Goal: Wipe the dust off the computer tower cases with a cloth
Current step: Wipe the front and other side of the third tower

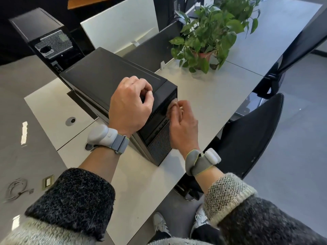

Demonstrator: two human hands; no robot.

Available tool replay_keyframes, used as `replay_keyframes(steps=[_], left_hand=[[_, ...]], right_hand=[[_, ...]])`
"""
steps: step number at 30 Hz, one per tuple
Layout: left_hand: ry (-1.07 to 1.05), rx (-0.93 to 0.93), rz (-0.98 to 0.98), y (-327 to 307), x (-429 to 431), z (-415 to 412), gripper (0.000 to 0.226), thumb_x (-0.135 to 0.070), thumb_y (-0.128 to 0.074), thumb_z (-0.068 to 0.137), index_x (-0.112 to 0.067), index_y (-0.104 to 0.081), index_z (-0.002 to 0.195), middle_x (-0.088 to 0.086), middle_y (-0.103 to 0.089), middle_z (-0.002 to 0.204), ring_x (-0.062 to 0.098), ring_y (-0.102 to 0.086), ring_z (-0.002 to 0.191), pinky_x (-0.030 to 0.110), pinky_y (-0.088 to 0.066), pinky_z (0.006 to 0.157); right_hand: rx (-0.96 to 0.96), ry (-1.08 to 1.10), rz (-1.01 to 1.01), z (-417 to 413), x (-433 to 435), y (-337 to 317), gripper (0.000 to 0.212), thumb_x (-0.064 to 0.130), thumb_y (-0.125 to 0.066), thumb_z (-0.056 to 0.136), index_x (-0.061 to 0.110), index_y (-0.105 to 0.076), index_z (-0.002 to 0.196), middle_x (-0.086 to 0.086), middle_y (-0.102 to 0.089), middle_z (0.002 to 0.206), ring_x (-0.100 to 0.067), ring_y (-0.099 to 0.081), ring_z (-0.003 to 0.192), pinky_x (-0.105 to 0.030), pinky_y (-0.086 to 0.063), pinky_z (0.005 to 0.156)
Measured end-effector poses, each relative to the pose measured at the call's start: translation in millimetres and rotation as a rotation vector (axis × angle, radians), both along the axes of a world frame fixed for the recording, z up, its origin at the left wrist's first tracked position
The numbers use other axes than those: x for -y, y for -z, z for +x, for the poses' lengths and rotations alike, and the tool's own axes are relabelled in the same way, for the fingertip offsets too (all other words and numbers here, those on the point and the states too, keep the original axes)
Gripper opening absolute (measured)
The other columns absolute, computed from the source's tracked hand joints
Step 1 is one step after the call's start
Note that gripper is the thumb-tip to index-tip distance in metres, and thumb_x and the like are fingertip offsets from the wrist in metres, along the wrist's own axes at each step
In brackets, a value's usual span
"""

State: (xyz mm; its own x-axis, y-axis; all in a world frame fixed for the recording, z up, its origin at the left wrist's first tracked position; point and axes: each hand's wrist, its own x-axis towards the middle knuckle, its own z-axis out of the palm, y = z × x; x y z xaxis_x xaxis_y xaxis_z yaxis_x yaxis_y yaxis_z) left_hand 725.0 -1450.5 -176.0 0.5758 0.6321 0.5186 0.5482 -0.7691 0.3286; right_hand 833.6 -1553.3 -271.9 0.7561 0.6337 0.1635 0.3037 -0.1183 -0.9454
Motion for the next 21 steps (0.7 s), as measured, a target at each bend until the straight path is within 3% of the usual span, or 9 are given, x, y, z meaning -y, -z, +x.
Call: replay_keyframes(steps=[3,5,8,10,13,15,18,21], left_hand=[[-0.008,0.009,0.002,0,0,1,0.009,-0.021,-0.061,0.094,-0.017,-0.067,0.089,-0.007,-0.059,0.086,0.017,-0.053,0.087,0.027,-0.042,0.076],[-0.004,0.007,0.007,0,0,0,0.009,-0.021,-0.061,0.094,-0.017,-0.067,0.089,-0.006,-0.059,0.086,0.018,-0.053,0.088,0.026,-0.041,0.077],[0.004,-0.005,0.018,-1,2,1,0.010,-0.021,-0.061,0.095,-0.016,-0.067,0.090,-0.005,-0.061,0.088,0.018,-0.054,0.088,0.026,-0.041,0.077],[-0.006,0.007,0.013,-1,2,0,0.010,-0.022,-0.060,0.095,-0.016,-0.067,0.090,-0.005,-0.061,0.087,0.018,-0.054,0.088,0.026,-0.041,0.077],[-0.016,-0.001,0.012,-1,5,-1,0.011,-0.022,-0.060,0.095,-0.017,-0.068,0.090,-0.005,-0.062,0.088,0.017,-0.055,0.089,0.028,-0.044,0.077],[-0.004,0.000,0.018,-3,8,2,0.011,-0.022,-0.060,0.096,-0.016,-0.068,0.092,-0.004,-0.063,0.089,0.017,-0.055,0.089,0.030,-0.047,0.076],[0.034,-0.014,0.047,-6,9,4,0.011,-0.021,-0.060,0.097,-0.014,-0.069,0.096,0.000,-0.064,0.092,0.019,-0.057,0.089,0.033,-0.050,0.074],[0.053,-0.039,0.061,-9,11,4,0.013,-0.021,-0.059,0.097,-0.014,-0.069,0.095,0.000,-0.063,0.090,0.019,-0.057,0.084,0.037,-0.051,0.070]], right_hand=[[0.112,-0.244,0.109,-41,26,3,0.021,0.029,-0.049,0.110,0.014,-0.055,0.096,-0.002,-0.063,0.086,-0.026,-0.061,0.077,-0.045,-0.051,0.071],[0.273,-0.416,0.078,-62,42,9,0.025,0.036,-0.046,0.109,0.014,-0.055,0.101,-0.001,-0.059,0.094,-0.029,-0.059,0.081,-0.048,-0.051,0.071],[0.435,-0.460,0.013,-48,40,15,0.025,0.042,-0.046,0.108,0.018,-0.055,0.108,0.003,-0.057,0.101,-0.028,-0.060,0.082,-0.049,-0.052,0.067],[0.393,-0.368,0.020,-28,32,12,0.022,0.037,-0.048,0.107,0.017,-0.056,0.105,0.001,-0.060,0.099,-0.027,-0.060,0.083,-0.048,-0.052,0.070],[0.168,-0.088,-0.076,10,10,13,0.018,0.036,-0.049,0.110,0.019,-0.054,0.106,-0.003,-0.067,0.094,-0.032,-0.063,0.083,-0.046,-0.051,0.073],[0.108,-0.036,-0.145,21,1,16,0.010,0.030,-0.048,0.110,0.021,-0.051,0.108,-0.003,-0.066,0.092,-0.036,-0.063,0.082,-0.043,-0.046,0.070],[0.065,-0.104,-0.068,2,8,15,0.009,0.025,-0.046,0.110,0.023,-0.049,0.102,0.006,-0.065,0.087,-0.024,-0.064,0.080,-0.040,-0.046,0.071],[0.183,-0.399,-0.042,-37,35,30,0.014,0.032,-0.044,0.108,0.022,-0.047,0.099,0.003,-0.066,0.093,-0.026,-0.063,0.081,-0.046,-0.053,0.075]])
